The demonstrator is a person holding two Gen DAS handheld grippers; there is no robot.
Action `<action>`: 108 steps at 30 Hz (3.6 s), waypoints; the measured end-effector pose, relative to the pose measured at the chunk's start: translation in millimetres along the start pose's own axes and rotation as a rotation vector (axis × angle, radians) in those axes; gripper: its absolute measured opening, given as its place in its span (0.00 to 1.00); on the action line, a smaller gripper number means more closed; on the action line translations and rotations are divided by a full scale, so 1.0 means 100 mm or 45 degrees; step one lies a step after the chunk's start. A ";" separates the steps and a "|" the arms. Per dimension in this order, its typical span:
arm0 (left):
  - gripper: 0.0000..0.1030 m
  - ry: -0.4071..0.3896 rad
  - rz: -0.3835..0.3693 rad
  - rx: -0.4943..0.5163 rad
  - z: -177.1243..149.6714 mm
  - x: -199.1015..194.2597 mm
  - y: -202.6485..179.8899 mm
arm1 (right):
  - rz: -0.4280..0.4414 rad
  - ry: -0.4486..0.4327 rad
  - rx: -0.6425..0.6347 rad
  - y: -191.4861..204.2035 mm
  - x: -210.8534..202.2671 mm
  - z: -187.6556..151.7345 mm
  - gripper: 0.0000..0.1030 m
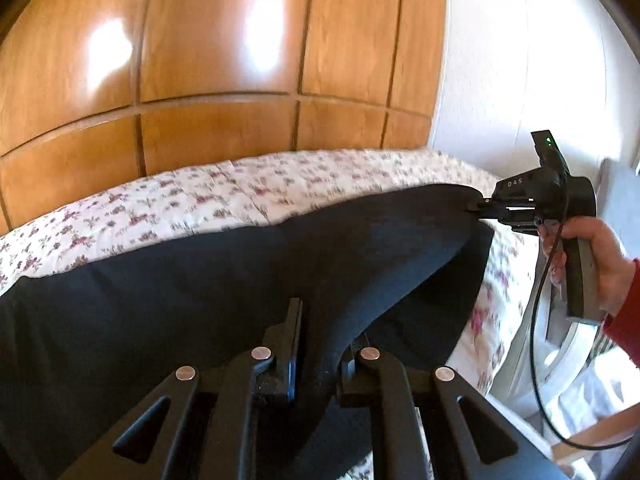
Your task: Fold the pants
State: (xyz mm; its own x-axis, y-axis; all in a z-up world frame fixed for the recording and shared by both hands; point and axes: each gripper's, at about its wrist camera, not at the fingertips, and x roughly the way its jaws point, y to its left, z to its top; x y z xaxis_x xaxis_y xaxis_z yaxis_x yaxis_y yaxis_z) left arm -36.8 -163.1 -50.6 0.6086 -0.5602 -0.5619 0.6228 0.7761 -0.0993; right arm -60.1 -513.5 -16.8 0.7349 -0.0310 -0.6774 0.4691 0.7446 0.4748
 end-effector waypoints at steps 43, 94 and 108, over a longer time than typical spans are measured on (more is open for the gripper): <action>0.08 0.122 0.028 0.107 -0.21 0.00 -0.31 | -0.018 -0.087 0.044 -0.43 -0.02 0.04 0.08; 0.31 0.095 0.158 -0.386 -0.39 -0.60 1.08 | 0.188 0.197 -0.749 1.46 -0.03 -1.32 0.27; 0.32 0.191 0.568 -0.577 -0.26 -0.61 2.31 | 0.581 0.394 -0.937 3.00 0.65 -1.61 0.29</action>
State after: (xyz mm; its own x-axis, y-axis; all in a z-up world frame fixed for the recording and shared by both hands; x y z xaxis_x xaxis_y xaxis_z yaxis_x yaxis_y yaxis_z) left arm 56.8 57.6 -60.3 0.6652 -0.1351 -0.7343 0.0371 0.9883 -0.1482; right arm 50.1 -184.9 -8.8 0.5587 0.4713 -0.6825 -0.3421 0.8806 0.3280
